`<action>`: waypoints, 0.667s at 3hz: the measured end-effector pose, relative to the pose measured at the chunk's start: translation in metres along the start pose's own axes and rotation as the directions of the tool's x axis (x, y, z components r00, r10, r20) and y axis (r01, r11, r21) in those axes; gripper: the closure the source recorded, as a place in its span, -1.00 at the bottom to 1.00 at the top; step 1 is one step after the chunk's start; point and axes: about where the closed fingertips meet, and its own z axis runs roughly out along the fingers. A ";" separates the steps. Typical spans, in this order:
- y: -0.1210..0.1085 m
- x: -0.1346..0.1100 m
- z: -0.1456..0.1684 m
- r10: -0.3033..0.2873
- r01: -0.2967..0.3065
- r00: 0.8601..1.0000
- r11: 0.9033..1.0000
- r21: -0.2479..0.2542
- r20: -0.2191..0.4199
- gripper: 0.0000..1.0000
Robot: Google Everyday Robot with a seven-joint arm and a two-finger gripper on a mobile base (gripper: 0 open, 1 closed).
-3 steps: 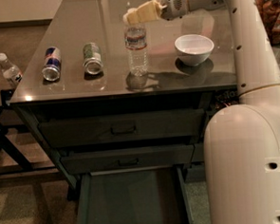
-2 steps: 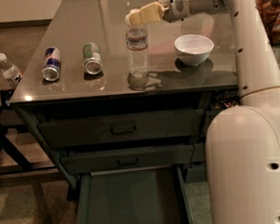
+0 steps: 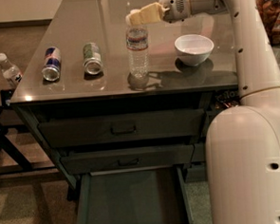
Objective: Pick water bottle from bottom drawer and place on counter
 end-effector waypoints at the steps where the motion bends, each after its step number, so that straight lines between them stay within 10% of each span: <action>1: 0.000 0.000 0.000 0.000 0.000 1.000 1.000 0.000 0.000 -0.21; 2: 0.000 0.000 0.000 0.000 0.000 1.000 1.000 0.000 0.000 -0.69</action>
Offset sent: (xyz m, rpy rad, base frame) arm 0.0000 0.0000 0.0000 0.0000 0.0000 0.0000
